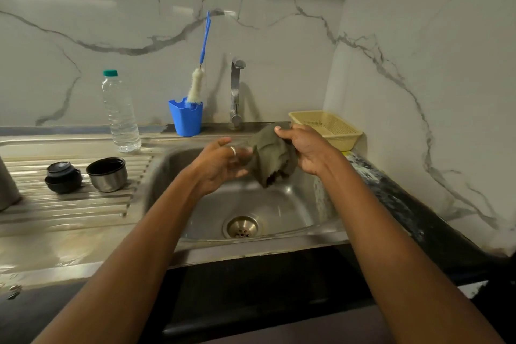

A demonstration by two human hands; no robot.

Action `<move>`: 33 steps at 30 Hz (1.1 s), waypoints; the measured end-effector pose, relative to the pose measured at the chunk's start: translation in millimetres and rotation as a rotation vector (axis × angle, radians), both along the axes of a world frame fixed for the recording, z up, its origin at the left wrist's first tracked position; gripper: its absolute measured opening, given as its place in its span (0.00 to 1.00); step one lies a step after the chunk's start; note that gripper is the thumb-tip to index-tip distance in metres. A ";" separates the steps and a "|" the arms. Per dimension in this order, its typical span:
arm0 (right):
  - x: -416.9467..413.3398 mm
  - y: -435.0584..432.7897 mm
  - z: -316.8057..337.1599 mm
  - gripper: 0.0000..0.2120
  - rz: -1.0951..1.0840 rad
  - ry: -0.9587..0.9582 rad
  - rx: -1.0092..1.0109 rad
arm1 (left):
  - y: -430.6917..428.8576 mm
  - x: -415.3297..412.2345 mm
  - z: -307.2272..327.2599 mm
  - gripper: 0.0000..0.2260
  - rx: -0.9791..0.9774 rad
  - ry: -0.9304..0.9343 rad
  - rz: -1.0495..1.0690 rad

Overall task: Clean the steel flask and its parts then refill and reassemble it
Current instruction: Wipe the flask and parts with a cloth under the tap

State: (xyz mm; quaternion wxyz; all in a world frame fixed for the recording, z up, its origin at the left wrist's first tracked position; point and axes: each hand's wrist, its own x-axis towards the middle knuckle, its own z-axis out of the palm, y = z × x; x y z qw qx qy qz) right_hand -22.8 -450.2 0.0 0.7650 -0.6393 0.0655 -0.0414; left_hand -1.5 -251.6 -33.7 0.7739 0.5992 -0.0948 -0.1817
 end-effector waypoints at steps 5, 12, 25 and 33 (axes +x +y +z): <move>-4.9 -23.8 3.4 0.07 -0.061 0.146 -0.451 | -7.1 5.6 14.7 0.29 0.202 -0.116 0.043; -10.2 -45.8 20.3 0.24 0.137 0.043 -0.452 | -28.3 8.3 40.3 0.26 0.557 -0.329 -0.056; 20.1 -112.5 56.0 0.09 -0.232 -0.063 -0.650 | -110.6 48.5 74.2 0.04 0.586 -0.502 0.075; 80.2 -154.4 47.4 0.18 -0.439 -0.058 -0.834 | -185.2 107.3 66.9 0.13 0.600 -0.524 0.278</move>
